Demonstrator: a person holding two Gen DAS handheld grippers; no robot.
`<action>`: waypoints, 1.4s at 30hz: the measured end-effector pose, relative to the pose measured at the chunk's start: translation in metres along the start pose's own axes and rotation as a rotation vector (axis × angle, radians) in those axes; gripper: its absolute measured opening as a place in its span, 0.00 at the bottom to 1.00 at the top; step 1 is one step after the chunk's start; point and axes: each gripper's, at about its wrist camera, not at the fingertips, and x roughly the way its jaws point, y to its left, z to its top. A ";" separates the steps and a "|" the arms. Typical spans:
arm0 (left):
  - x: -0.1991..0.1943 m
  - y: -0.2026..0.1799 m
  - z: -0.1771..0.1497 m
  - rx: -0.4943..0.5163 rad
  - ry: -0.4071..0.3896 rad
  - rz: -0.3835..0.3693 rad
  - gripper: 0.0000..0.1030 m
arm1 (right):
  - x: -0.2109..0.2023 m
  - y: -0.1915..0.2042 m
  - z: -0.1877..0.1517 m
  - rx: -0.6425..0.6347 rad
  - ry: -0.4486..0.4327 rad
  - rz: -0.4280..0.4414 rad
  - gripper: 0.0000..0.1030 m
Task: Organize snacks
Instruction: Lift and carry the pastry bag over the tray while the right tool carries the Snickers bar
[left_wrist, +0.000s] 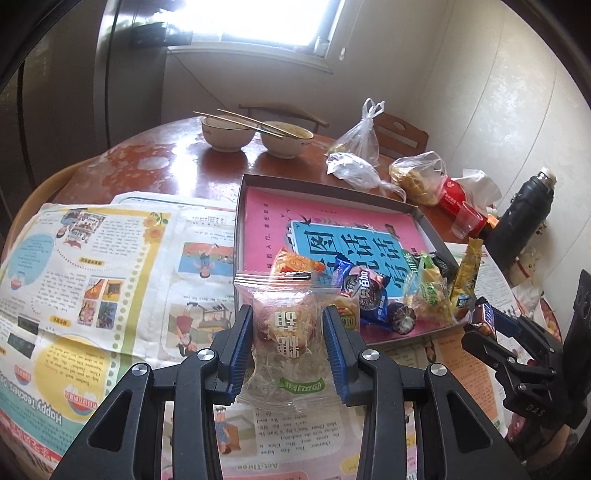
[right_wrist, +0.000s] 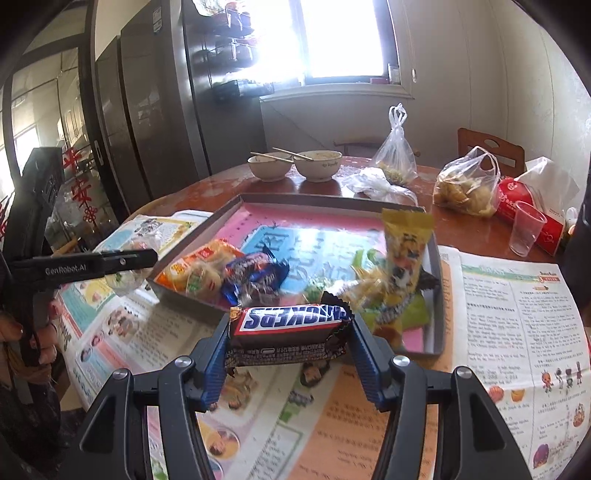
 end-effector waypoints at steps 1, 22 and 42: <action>0.002 0.000 0.001 0.002 0.000 0.001 0.38 | 0.002 0.001 0.003 0.001 -0.003 -0.001 0.58; 0.039 -0.003 0.017 0.028 0.004 0.024 0.38 | 0.043 0.002 0.027 0.034 0.008 -0.036 0.58; 0.044 -0.002 0.015 0.041 0.009 0.016 0.38 | 0.076 0.010 0.037 0.093 0.047 -0.018 0.58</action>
